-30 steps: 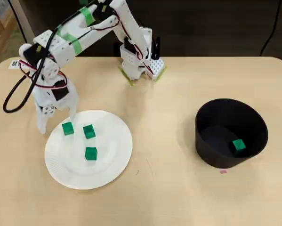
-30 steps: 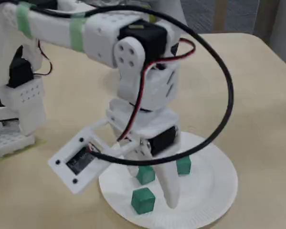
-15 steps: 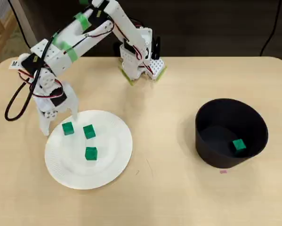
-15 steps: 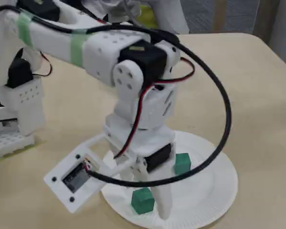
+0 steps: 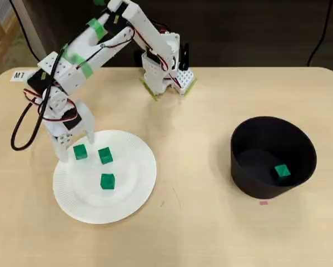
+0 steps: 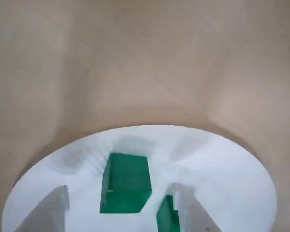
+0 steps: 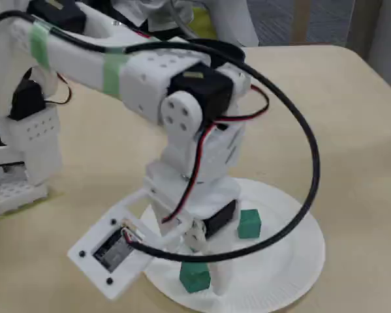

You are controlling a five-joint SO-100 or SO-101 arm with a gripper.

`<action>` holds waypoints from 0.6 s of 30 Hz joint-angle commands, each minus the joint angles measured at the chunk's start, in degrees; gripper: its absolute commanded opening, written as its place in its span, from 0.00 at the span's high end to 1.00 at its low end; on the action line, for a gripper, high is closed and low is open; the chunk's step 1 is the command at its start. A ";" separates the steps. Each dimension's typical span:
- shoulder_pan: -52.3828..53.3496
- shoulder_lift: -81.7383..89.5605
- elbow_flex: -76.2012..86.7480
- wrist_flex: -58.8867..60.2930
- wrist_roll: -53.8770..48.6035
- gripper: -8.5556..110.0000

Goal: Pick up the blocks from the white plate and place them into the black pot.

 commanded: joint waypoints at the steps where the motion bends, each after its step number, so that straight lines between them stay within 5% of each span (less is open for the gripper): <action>1: -0.79 0.00 -1.32 0.18 -0.53 0.69; 8: -1.32 -0.88 -1.58 -2.72 -0.97 0.73; 18: -0.88 -2.46 -2.64 -7.47 -1.85 0.95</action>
